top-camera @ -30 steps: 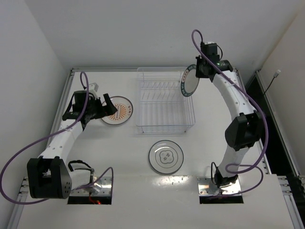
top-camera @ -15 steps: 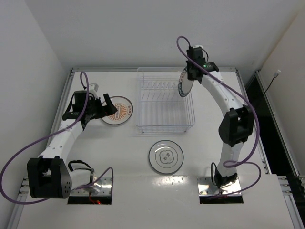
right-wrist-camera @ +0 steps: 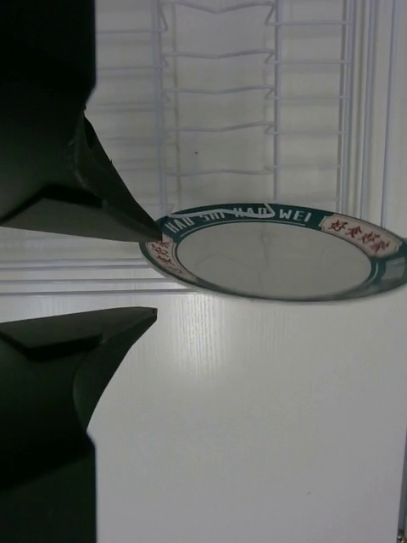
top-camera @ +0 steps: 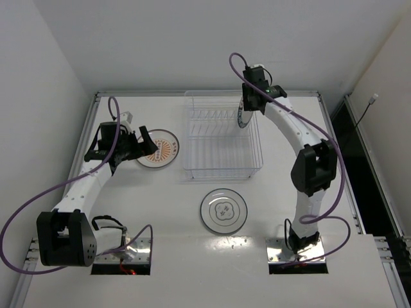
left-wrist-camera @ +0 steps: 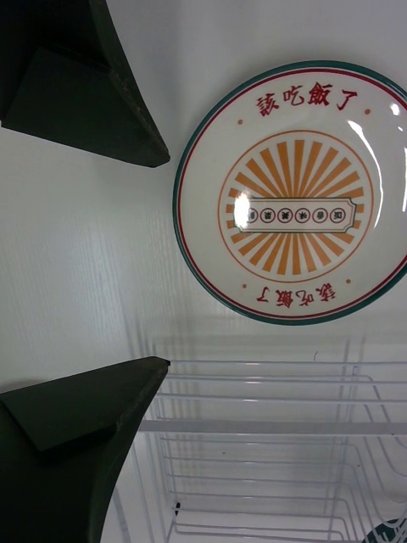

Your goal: Load the plates into the dish rack

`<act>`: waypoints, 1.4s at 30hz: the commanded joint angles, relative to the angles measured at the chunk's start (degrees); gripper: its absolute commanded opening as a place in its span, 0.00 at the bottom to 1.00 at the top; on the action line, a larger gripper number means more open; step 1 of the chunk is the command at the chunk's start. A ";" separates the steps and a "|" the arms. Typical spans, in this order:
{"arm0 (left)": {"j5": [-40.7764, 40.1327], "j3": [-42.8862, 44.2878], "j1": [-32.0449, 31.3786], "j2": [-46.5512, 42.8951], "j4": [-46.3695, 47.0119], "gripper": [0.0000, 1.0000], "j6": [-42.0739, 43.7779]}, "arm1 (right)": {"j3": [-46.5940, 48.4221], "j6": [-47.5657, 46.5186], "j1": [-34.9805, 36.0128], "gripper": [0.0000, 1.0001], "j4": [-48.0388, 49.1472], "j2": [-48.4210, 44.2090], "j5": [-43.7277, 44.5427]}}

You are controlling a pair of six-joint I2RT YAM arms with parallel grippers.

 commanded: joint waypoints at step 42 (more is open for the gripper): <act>-5.20 1.58 0.06 -3.98 -2.12 0.93 0.53 | -84.37 17.09 -21.71 0.76 7.52 -49.68 -72.26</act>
